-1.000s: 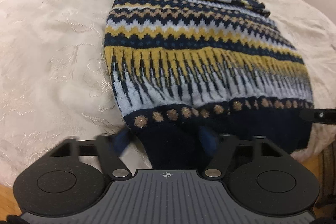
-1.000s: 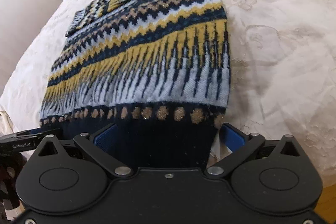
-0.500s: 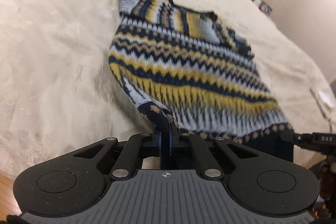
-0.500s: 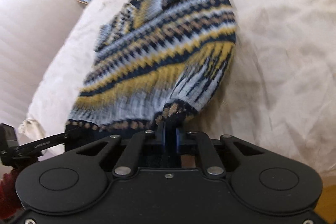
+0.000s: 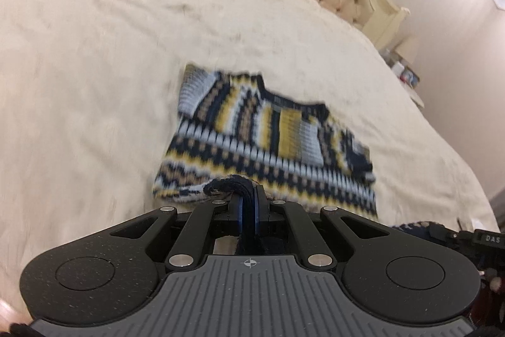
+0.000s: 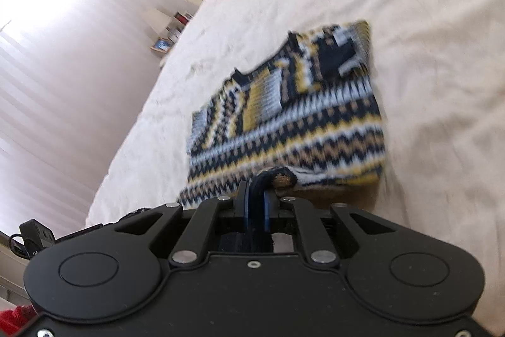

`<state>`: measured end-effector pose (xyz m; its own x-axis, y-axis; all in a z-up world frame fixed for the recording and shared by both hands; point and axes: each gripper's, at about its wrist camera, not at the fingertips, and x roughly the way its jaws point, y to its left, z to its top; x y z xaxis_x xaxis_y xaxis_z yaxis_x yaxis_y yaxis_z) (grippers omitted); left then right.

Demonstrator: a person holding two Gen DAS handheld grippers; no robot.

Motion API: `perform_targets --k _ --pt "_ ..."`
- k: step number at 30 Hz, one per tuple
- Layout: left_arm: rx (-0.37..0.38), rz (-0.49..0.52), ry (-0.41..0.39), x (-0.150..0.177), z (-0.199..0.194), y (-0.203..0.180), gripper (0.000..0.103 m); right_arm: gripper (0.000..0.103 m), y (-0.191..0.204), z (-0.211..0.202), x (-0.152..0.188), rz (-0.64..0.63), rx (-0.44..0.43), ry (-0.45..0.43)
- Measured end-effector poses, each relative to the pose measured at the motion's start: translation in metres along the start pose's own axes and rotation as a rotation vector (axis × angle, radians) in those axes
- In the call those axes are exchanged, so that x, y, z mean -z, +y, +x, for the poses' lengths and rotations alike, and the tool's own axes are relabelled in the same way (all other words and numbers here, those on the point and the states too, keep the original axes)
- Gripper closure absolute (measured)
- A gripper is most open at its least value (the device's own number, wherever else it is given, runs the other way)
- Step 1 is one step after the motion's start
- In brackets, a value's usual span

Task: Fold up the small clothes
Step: 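Close both grippers on the navy ribbed hem, then lift the hem with both grippers and fold it over toward the collar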

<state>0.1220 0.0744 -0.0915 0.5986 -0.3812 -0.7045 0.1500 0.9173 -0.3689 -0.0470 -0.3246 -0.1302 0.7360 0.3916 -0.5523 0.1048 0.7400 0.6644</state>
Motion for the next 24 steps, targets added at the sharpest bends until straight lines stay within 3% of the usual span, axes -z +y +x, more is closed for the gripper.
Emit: perform_targets --k 13,24 --pt "-0.06 0.008 -0.097 -0.066 0.027 -0.036 0.097 0.086 -0.011 0.037 -0.085 -0.02 -0.111 -0.043" --pt "-0.047 0.07 -0.096 -0.105 0.059 -0.047 0.097 0.086 -0.013 0.061 -0.127 -0.016 -0.096 -0.084"
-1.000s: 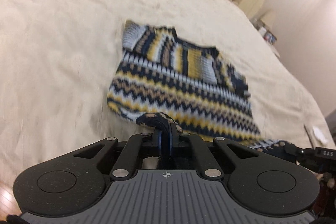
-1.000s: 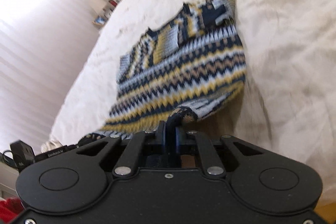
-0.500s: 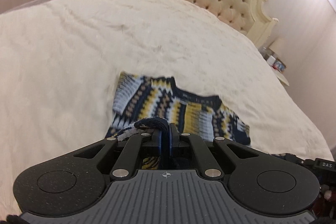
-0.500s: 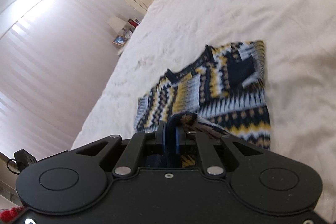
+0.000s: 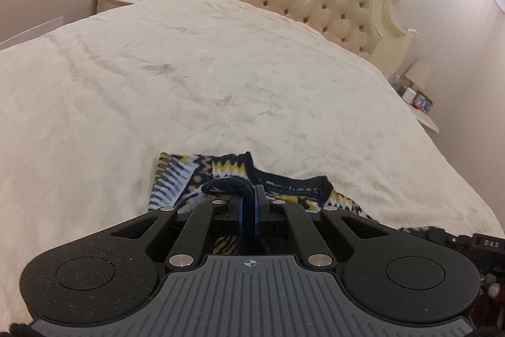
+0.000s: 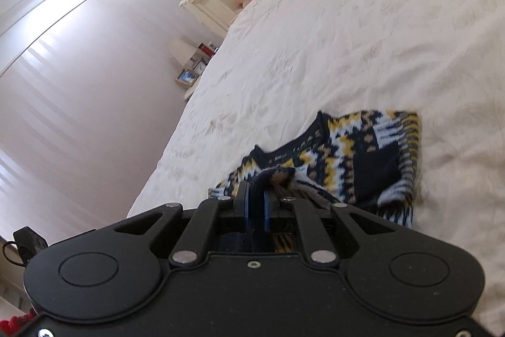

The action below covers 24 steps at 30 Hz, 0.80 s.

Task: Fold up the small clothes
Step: 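Lift the hem with both grippers and fold it over toward the collar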

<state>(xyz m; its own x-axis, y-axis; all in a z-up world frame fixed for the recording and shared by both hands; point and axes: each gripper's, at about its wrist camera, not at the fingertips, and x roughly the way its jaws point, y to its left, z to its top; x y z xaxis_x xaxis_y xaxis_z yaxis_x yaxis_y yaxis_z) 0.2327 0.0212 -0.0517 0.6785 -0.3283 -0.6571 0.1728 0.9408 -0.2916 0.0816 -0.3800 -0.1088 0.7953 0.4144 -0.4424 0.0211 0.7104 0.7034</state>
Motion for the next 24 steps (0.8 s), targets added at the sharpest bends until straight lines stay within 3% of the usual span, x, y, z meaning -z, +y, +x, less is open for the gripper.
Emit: perform_targets --k 11,24 --pt "0.05 -0.004 0.054 -0.016 0.047 0.014 0.097 0.086 0.0 0.029 -0.02 0.029 0.123 -0.032" --pt "0.048 -0.014 0.157 -0.031 0.117 0.036 0.097 0.084 -0.013 0.083 -0.038 0.063 0.242 0.02"
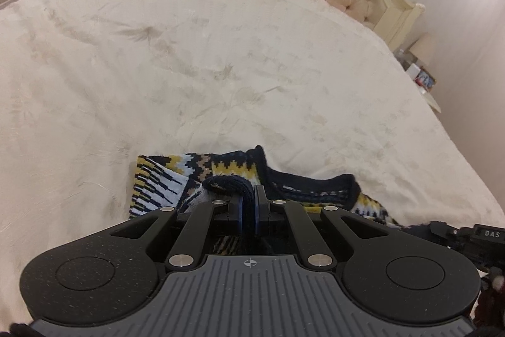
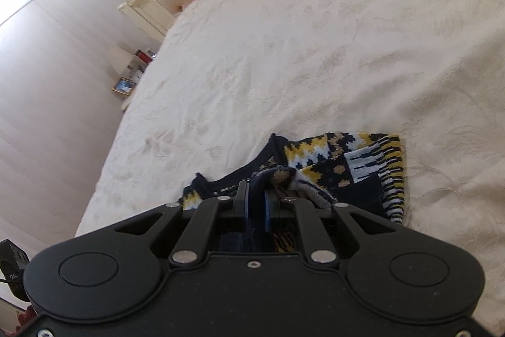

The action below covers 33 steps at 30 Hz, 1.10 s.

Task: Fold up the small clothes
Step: 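Lift the hem with both grippers and fold it over toward the collar, then lower the hem onto the collar and open both grippers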

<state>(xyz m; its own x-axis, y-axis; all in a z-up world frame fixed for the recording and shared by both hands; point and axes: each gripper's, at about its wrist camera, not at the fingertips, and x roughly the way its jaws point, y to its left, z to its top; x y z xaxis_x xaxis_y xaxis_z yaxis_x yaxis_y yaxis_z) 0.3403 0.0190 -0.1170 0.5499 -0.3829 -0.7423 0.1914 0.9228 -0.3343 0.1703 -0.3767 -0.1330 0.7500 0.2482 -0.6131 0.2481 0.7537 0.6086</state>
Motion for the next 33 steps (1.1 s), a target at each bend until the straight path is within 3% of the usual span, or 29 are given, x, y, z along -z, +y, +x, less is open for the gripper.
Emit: perform_targets --k 9,13,16,18,24,28,33 --pt "-0.028 -0.045 0.098 -0.014 0.059 0.019 0.095 0.079 -0.018 0.052 -0.02 0.049 0.07 0.075" --pt "-0.03 -0.058 0.101 -0.02 0.073 0.027 0.069 0.075 -0.027 0.071 -0.03 0.064 0.086 0.094" --pt "-0.044 -0.042 0.082 -0.025 0.078 0.029 0.056 0.058 -0.031 0.077 -0.036 0.063 0.091 0.085" --pt "-0.049 -0.035 0.072 -0.029 0.079 0.03 0.053 0.047 -0.033 0.078 -0.04 0.061 0.09 0.07" --pt "-0.058 0.012 0.057 -0.037 0.074 0.021 0.038 0.034 -0.029 0.072 -0.045 0.016 0.102 0.035" --pt "-0.057 0.047 0.062 -0.03 0.065 0.01 0.03 0.031 -0.017 0.066 -0.038 -0.057 0.113 0.03" --pt "-0.055 0.114 0.129 -0.011 0.067 -0.007 0.023 0.029 0.003 0.07 -0.022 -0.174 0.135 0.066"
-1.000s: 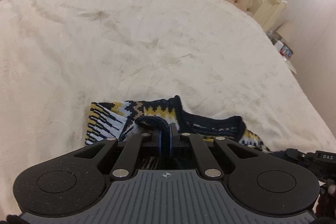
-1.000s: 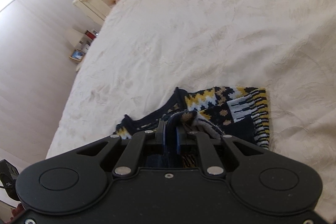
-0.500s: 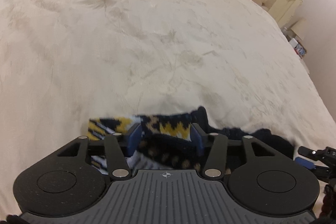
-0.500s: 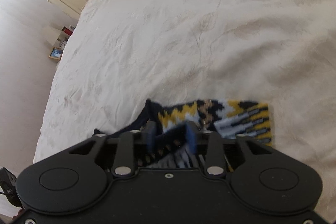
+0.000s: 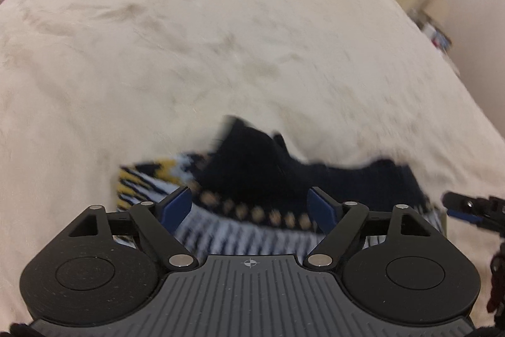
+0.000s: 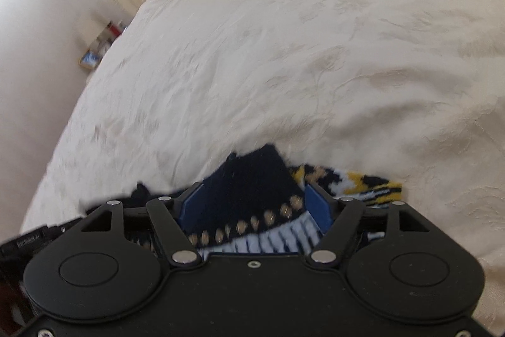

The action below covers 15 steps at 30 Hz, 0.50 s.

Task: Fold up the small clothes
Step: 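Lower the hem onto the collar and open both grippers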

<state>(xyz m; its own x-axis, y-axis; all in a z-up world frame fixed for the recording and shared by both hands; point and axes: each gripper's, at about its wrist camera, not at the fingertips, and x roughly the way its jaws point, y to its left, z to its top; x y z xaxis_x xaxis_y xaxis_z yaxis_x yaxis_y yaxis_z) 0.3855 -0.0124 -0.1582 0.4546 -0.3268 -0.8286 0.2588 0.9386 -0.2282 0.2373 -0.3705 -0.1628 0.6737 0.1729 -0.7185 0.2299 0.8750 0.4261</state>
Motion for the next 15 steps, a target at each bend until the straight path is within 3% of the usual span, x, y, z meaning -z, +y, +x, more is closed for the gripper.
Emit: perform_targets --k 4,8,11,15 --pt "-0.021 0.048 0.056 0.005 0.019 -0.003 0.023 0.025 0.02 0.009 0.014 -0.126 0.015 0.056" --pt "-0.102 0.059 0.12 0.005 0.046 0.008 0.023 0.025 0.031 0.026 0.022 -0.224 0.048 0.125" --pt "-0.157 0.109 0.151 0.005 0.061 0.017 0.02 0.026 0.032 0.043 0.025 -0.323 0.141 0.182" --pt "-0.157 0.162 0.166 0.004 0.069 0.021 0.012 0.026 0.019 0.057 0.026 -0.403 0.228 0.211"
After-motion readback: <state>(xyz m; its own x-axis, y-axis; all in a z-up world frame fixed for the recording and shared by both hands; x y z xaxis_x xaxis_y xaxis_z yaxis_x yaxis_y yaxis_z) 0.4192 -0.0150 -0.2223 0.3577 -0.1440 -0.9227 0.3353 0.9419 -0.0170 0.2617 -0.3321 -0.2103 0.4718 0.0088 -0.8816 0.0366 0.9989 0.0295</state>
